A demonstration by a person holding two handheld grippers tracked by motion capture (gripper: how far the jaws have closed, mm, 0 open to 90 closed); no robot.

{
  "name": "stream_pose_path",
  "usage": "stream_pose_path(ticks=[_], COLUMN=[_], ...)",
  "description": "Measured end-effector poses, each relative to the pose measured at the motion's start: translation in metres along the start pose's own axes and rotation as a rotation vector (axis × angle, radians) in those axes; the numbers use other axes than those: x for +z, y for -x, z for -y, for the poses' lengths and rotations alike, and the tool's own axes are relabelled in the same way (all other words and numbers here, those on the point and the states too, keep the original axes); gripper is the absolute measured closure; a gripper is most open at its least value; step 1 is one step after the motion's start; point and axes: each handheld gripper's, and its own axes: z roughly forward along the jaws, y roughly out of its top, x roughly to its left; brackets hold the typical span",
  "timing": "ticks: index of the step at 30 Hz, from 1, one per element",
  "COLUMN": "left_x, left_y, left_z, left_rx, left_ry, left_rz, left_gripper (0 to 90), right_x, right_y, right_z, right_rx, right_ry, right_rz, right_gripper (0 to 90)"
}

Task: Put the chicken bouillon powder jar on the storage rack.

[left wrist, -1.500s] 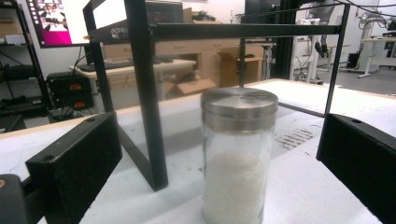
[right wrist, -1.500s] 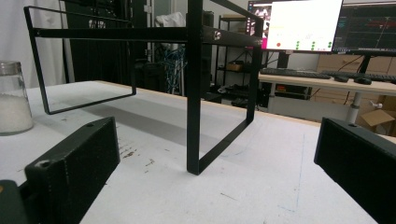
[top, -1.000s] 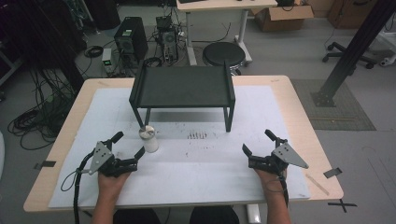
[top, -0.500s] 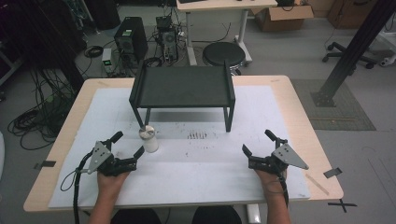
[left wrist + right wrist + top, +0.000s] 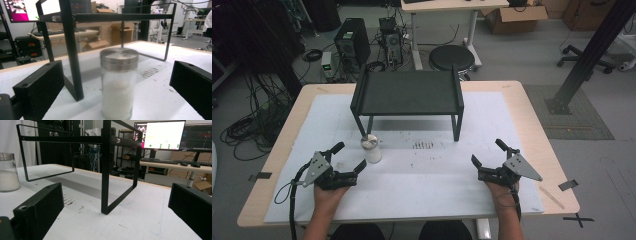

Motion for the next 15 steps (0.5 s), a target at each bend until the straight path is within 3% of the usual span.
stream_pose_path(ticks=[7,15], left_x=[0.002,0.009], left_y=[-0.001,-0.001], left_z=[-0.008,-0.016], left_rx=[-0.013,0.008], left_ry=[-0.011,-0.081], left_rz=[0.023,0.044], left_gripper=[0.2,0.3], right_x=[0.0,0.0], right_y=[0.0,0.0], right_z=[0.0,0.0], right_rx=[0.0,0.005], right_ry=[0.0,0.0], right_rz=[-0.001,-0.002], right_gripper=[0.0,0.0])
